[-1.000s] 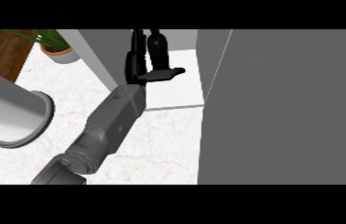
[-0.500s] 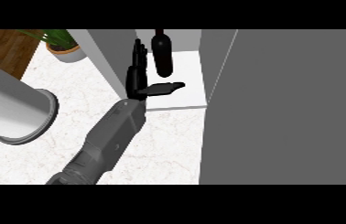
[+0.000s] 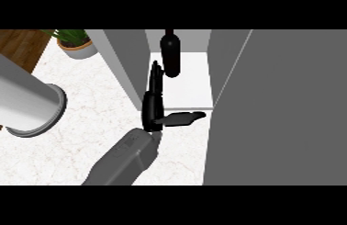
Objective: Pick up the wine, place it into the cabinet and close the cabinet
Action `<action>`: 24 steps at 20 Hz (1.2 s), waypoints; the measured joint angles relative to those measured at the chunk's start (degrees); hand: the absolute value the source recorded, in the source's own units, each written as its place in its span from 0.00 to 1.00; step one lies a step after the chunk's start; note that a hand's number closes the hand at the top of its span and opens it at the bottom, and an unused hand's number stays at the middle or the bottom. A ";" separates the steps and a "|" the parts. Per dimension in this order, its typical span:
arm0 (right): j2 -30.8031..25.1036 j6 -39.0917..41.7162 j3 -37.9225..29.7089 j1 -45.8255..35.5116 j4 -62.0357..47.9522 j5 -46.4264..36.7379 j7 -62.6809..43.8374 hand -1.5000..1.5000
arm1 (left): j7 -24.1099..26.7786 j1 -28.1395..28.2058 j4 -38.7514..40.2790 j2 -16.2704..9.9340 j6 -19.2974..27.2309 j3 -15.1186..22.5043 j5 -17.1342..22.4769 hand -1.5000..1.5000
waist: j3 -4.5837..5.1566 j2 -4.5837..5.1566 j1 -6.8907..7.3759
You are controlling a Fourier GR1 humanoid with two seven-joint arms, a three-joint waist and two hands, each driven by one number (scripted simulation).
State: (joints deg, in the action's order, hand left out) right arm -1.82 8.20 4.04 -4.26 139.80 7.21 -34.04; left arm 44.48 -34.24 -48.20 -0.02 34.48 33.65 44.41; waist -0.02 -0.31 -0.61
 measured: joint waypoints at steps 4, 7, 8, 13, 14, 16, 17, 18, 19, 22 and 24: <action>-0.02 -0.92 0.81 -0.20 0.73 -0.31 -1.68 0.00 | -2.21 6.39 -11.40 -0.07 5.59 5.23 -2.52 0.00 | 0.00 -0.06 0.60; -0.45 -0.23 0.27 1.65 1.28 -0.14 -0.83 0.00 | -4.12 10.48 -19.38 -1.78 7.78 7.18 -4.32 0.00 | 0.00 -0.05 0.67; -0.50 -0.07 0.25 2.07 1.36 -0.14 -0.59 0.00 | -4.50 12.30 -22.38 -2.57 8.44 7.84 -5.00 0.00 | -0.01 -0.05 0.74; -0.19 -0.46 0.37 1.82 1.27 -0.33 -0.47 0.00 | -7.80 19.51 -33.67 -5.07 12.91 11.07 -9.30 0.00 | 0.00 0.05 0.80; -0.21 -0.30 0.31 2.24 1.35 -0.29 -0.30 0.00 | -9.02 20.25 -35.94 -5.84 13.86 11.16 -9.90 0.00 | 0.00 0.06 0.77; -0.11 -0.30 0.73 2.63 1.38 -0.39 -0.30 0.00 | -10.26 23.18 -40.67 -7.41 15.57 12.55 -11.60 0.00 | 0.00 0.06 0.80; -0.46 -0.20 0.24 2.05 1.34 -0.33 -0.71 0.00 | -9.96 24.79 -41.94 -7.31 15.78 13.14 -12.38 0.00 | 0.00 0.09 0.79; -0.62 -0.17 0.04 1.39 0.97 -0.41 -0.84 0.00 | -10.36 26.24 -44.59 -7.98 16.27 13.85 -13.13 0.00 | 0.00 0.10 0.85; -0.80 0.14 -0.11 1.54 0.96 -0.36 -0.76 0.00 | -10.61 27.30 -46.15 -8.57 16.15 13.90 -13.60 0.00 | 0.00 0.12 0.80; -1.15 1.33 -0.30 1.94 1.03 0.32 -1.12 0.00 | -11.15 30.51 -50.95 -11.03 16.14 15.27 -15.23 0.00 | -0.01 0.13 0.77; -1.06 1.76 -0.16 1.52 0.74 1.01 -1.60 1.00 | -10.86 32.15 -52.71 -13.02 14.50 15.16 -15.38 0.00 | 0.00 0.16 0.76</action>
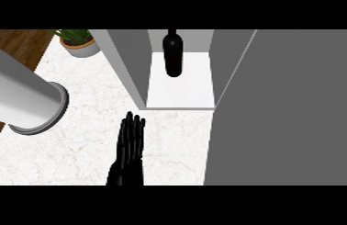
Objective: Pick up the wine, place it into the cabinet and close the cabinet
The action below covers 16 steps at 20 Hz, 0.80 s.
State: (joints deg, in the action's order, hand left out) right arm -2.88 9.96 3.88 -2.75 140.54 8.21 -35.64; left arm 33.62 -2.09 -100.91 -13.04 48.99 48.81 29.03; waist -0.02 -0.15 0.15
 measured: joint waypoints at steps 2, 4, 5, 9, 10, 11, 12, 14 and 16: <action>-0.08 0.60 1.19 0.09 0.04 0.32 -1.28 1.00 | -0.45 1.43 -2.51 -1.92 -0.85 0.13 -0.24 0.00 | 0.00 -0.01 -0.03; -0.41 1.41 1.29 -0.33 -0.25 0.81 -1.93 1.00 | -0.90 3.24 -5.66 -4.83 -2.23 0.25 -0.27 0.00 | -0.02 0.00 0.03; -0.60 1.67 1.57 -0.62 -0.20 0.99 -2.60 1.00 | -1.32 3.56 -6.74 -5.97 -3.24 -0.24 0.01 0.00 | -0.02 0.01 -0.01; -0.85 2.98 3.61 -0.19 -0.14 1.23 -3.30 1.00 | -1.00 8.29 -11.69 -11.74 -7.40 -1.32 0.69 0.00 | 0.02 -0.01 0.03; -1.10 3.64 3.86 0.42 -0.23 1.27 -3.01 1.00 | -0.49 9.57 -12.53 -13.03 -8.52 -1.76 0.90 0.00 | 0.02 -0.03 -0.01; -0.81 4.00 4.97 1.21 -0.41 1.18 -2.50 1.00 | -0.01 10.95 -13.59 -14.06 -8.99 -1.67 0.60 0.00 | 0.01 -0.04 -0.01; -0.91 4.38 5.42 1.60 -0.47 1.25 -2.76 1.00 | -0.11 11.45 -14.24 -14.69 -9.50 -2.21 0.74 0.00 | 0.02 -0.03 -0.06; -0.37 4.93 6.95 3.31 -0.72 1.46 -2.78 1.00 | 0.27 12.78 -15.23 -15.74 -10.55 -3.45 1.36 0.00 | 0.02 -0.04 -0.12; 0.20 5.07 7.76 4.61 -0.91 1.94 -3.58 1.00 | 0.88 14.26 -16.65 -17.63 -12.19 -5.67 2.62 0.00 | 0.02 -0.05 -0.09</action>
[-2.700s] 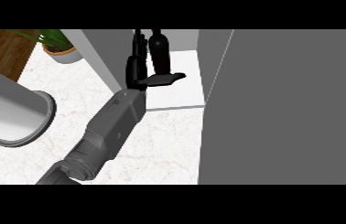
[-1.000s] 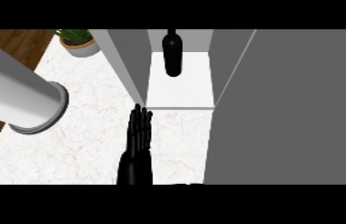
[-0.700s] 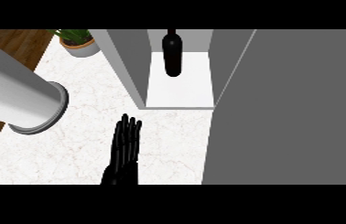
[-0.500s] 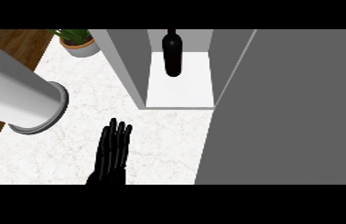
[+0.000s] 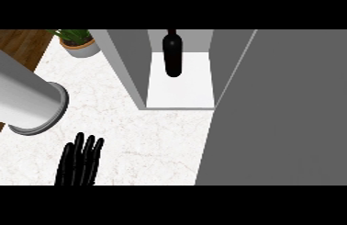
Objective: Pick up the wine, place it into the cabinet and close the cabinet
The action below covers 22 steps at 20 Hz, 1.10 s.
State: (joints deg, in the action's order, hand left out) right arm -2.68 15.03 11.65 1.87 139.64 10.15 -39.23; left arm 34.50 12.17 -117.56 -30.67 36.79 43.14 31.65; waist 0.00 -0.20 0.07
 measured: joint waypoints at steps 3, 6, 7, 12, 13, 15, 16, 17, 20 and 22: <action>1.34 -0.33 3.19 1.50 -0.15 0.43 -1.62 1.00 | 0.52 0.99 -0.39 -1.46 -2.25 -3.41 1.88 0.00 | 0.02 0.01 -0.06; 2.38 -1.20 7.03 2.69 -0.17 0.70 -3.22 1.00 | 0.39 2.25 -1.87 -3.13 -3.94 -7.08 3.93 0.00 | 0.02 -0.02 -0.04; 2.41 -0.89 8.25 3.54 -0.12 0.82 -3.43 1.00 | 0.75 3.31 -2.28 -3.97 -4.83 -8.32 4.65 0.00 | 0.03 -0.05 0.00; 2.70 0.77 16.22 2.76 -0.17 0.56 -4.04 1.00 | 1.23 6.75 -3.71 -7.16 -9.25 -15.20 8.98 0.00 | 0.05 -0.14 0.27; 2.70 0.62 18.43 3.21 -0.21 0.39 -3.70 1.00 | 1.26 7.40 -3.65 -8.05 -10.81 -17.22 10.40 0.00 | 0.06 -0.17 0.24; 2.59 0.65 21.23 4.55 -0.13 0.10 -3.19 1.00 | 2.08 9.49 -3.07 -8.93 -13.27 -19.23 11.52 0.00 | 0.06 -0.21 0.18; 2.70 -0.05 22.70 4.93 -0.24 -0.35 -2.66 1.00 | 1.89 9.90 -3.22 -9.30 -13.70 -20.56 12.10 0.00 | 0.06 -0.21 0.12; 2.69 -1.15 24.17 4.83 -0.30 -0.93 -2.53 1.00 | 1.98 10.43 -2.72 -9.77 -14.90 -22.03 12.91 0.00 | 0.06 -0.21 0.11; 2.55 -4.64 28.78 3.81 0.58 -5.00 -3.27 1.00 | 2.19 12.62 -2.24 -11.47 -18.08 -25.47 14.43 0.00 | 0.10 -0.31 0.16; 1.71 -7.61 30.50 3.65 0.86 -7.23 -2.81 1.00 | 1.88 13.55 -2.47 -12.29 -19.54 -27.46 15.48 0.00 | 0.12 -0.36 0.15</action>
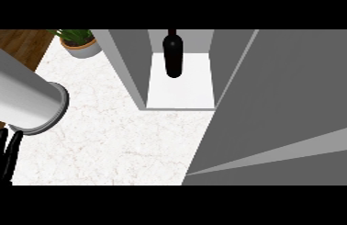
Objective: Pick up the wine, place it into the cabinet and close the cabinet
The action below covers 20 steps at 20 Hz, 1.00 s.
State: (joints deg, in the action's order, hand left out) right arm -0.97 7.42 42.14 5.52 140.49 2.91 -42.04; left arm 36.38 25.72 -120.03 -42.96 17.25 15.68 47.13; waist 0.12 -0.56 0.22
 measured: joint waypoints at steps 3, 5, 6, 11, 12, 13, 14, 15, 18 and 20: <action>-1.31 -3.86 0.81 0.17 0.42 -1.84 0.54 1.00 | -1.12 0.39 -0.49 -0.96 -1.29 -2.56 1.44 0.00 | 0.01 -0.06 -0.12; -2.23 -5.89 1.06 -0.36 0.51 -3.00 1.37 1.00 | -1.73 0.45 -0.12 -1.45 -2.54 -4.09 2.49 0.00 | 0.03 -0.06 -0.07; -2.75 -6.85 1.24 -0.78 0.51 -3.38 1.81 1.00 | -2.09 0.51 -0.10 -1.79 -3.11 -4.66 2.87 0.00 | 0.05 -0.07 -0.02; -1.81 -12.76 5.23 -7.37 -2.33 -7.28 2.24 1.00 | -3.84 -0.38 1.40 -2.73 -5.88 -7.71 5.14 0.00 | 0.08 0.04 0.12; -2.05 -14.21 5.92 -8.91 -2.68 -8.09 1.90 1.00 | -3.98 -0.27 1.42 -2.62 -6.44 -7.84 5.40 0.00 | 0.10 0.03 0.21; -2.98 -15.68 6.36 -10.66 -2.78 -8.84 1.56 1.00 | -4.23 -0.40 1.29 -2.54 -6.70 -7.95 5.65 0.00 | 0.12 0.03 0.31; -3.75 -16.83 6.79 -12.18 -2.92 -9.52 1.19 1.00 | -4.56 -0.51 1.53 -2.50 -7.18 -8.22 5.87 0.00 | 0.11 0.07 0.34; -4.33 -18.50 7.26 -13.14 -2.92 -10.51 1.11 1.00 | -4.92 -0.26 1.37 -2.70 -7.80 -8.75 6.43 0.00 | 0.12 0.01 0.42; -6.66 -22.47 8.41 -17.97 -3.57 -10.94 0.19 1.00 | -5.92 -1.11 1.97 -2.23 -8.88 -9.16 7.51 0.00 | 0.12 0.18 0.63; -7.91 -24.68 8.68 -21.25 -4.20 -10.13 -0.14 1.00 | -6.50 -1.60 1.59 -2.06 -9.13 -9.01 7.50 0.00 | 0.12 0.30 0.97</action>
State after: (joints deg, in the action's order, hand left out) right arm -8.88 -17.26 50.83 -15.73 136.30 -7.22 -42.18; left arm 29.87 24.12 -118.44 -45.01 8.12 6.67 54.63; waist 0.23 -0.26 1.19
